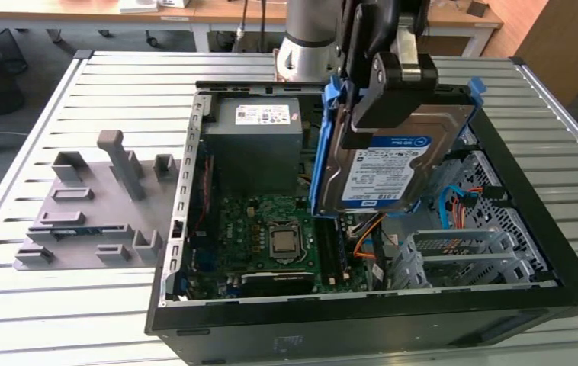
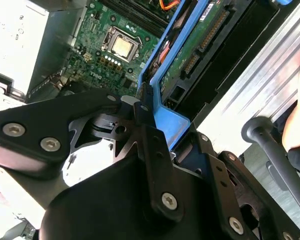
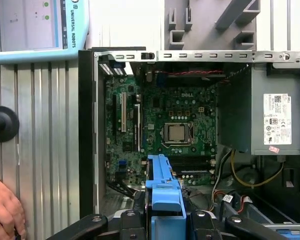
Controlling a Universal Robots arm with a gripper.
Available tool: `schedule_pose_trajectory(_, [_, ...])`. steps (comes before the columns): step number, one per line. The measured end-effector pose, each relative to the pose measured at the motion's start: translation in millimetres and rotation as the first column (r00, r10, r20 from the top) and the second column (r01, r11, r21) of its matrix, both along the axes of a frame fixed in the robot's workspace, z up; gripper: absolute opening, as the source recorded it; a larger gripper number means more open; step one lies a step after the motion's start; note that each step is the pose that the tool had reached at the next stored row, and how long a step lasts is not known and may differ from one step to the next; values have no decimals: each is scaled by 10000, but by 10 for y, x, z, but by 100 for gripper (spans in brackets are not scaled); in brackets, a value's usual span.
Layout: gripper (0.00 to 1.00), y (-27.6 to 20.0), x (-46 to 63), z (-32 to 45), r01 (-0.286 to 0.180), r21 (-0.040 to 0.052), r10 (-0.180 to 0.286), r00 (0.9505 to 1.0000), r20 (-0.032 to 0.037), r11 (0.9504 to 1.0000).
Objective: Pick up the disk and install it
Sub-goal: 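Insert the disk into the insertion slot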
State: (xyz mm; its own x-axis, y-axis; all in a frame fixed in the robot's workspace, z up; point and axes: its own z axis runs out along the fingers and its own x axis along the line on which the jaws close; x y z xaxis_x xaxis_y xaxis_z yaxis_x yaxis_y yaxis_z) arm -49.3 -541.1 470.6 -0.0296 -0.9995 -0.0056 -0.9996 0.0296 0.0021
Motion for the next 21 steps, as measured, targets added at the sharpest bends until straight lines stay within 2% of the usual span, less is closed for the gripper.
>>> schedule_pose_trajectory(6, [37,-11,85,-21,0,0,0,10000,0,10000])
schedule_pose_trajectory(12, [37,-146,90,-55,7,1,-7,10000,1,10000])
schedule_pose_trajectory(14, [37,-176,99,-64,8,1,-8,10000,1,10000])
schedule_pose_trajectory(21, [37,-185,236,-89,7,0,-7,10000,1,10000])
